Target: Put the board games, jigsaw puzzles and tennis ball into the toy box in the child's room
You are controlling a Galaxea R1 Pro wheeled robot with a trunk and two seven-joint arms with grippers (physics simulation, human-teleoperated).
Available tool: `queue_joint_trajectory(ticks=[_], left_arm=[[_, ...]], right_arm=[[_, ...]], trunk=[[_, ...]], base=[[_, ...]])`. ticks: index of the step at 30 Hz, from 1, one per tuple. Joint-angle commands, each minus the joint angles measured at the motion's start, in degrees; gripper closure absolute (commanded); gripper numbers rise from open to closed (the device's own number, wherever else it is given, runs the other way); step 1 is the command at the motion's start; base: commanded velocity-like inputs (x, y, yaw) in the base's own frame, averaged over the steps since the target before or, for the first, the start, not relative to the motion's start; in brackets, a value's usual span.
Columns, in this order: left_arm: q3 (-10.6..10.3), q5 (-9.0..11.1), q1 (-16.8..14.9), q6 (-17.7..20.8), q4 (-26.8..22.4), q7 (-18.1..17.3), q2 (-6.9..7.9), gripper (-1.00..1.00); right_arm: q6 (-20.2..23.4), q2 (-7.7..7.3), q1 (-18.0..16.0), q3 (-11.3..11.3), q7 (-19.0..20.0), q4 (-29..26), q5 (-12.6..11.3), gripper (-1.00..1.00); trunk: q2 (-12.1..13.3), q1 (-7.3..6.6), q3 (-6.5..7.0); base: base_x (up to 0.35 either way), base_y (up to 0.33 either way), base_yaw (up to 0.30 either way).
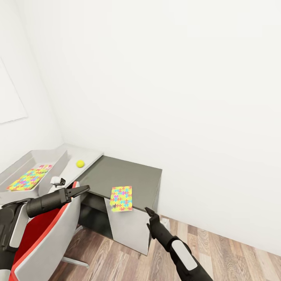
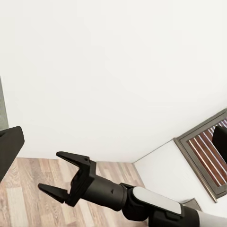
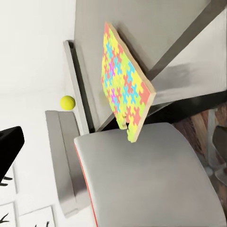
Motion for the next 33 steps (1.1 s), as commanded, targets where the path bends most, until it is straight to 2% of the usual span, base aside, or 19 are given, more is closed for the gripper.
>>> queue_joint_trajectory(ticks=[1, 3, 10, 16, 19, 22, 23, 25, 33], left_arm=[[0.01, 0.12, -0.04, 0.45, 0.0, -0.08, 0.01, -1.0], [0.01, 0.12, -0.04, 0.45, 0.0, -0.08, 0.01, -1.0], [-0.12, 0.19, -0.04, 0.57, -0.7, -0.29, -0.01, -1.0], [-4.53, 0.37, -0.15, 0.77, -2.29, -0.43, -0.86, -1.0], [-6.32, 0.45, -0.53, 0.77, -2.9, -0.43, -1.57, -1.0], [-6.99, 0.17, -2.54, 0.77, -3.14, -0.16, -3.4, -1.0], [-7.18, 0.04, -3.51, 0.77, -3.2, -0.03, -4.56, -1.0], [-7.26, -0.04, -4.0, 0.77, -3.22, 0.03, -5.21, -1.0], [-7.36, 0.02, -4.49, 0.77, -3.31, 0.09, -5.84, -1.0]], right_arm=[[-0.08, -0.15, -0.04, 0.08, 0.1, 0.12, -0.43, -1.0], [-0.23, -0.24, -0.05, 0.15, 0.12, 0.2, -0.44, -1.0], [-0.31, 0.24, -0.05, 0.28, 0.15, 0.3, -0.49, -1.0], [-0.19, 0.38, -0.05, 1.8, 0.15, 0.31, -0.52, -1.0], [-0.16, 0.38, -0.05, 2.52, 0.15, 0.32, -0.56, -1.0], [-0.15, 0.38, -0.05, 2.86, 0.15, 0.32, -0.6, -1.0], [-0.17, 0.38, -0.05, 2.97, 0.14, 0.32, -0.6, -1.0], [-0.16, 0.38, -0.05, 3.0, 0.14, 0.32, -0.6, -1.0], [-0.07, -0.01, -0.05, 3.05, 0.15, 0.32, -0.7, -1.0]], trunk=[[-0.06, 0.01, -0.08], [-0.06, 0.01, -0.08], [-2.87, 1.55, -1.33], [-2.87, 1.55, -1.33], [-2.87, 1.55, -1.33], [-2.87, 1.55, -1.33], [-2.87, 1.55, -1.33], [-2.87, 1.55, -1.33], [-2.87, 1.55, -1.33]], base=[[0.0, 0.0, 0.0], [0.0, 0.0, 0.0], [0.0, 0.0, 0.0], [0.0, 0.0, 0.0], [0.0, 0.0, 0.0], [0.0, 0.0, 0.0], [0.0, 0.0, 0.0], [0.0, 0.0, 0.0], [0.039, 0.049, 0.0]])
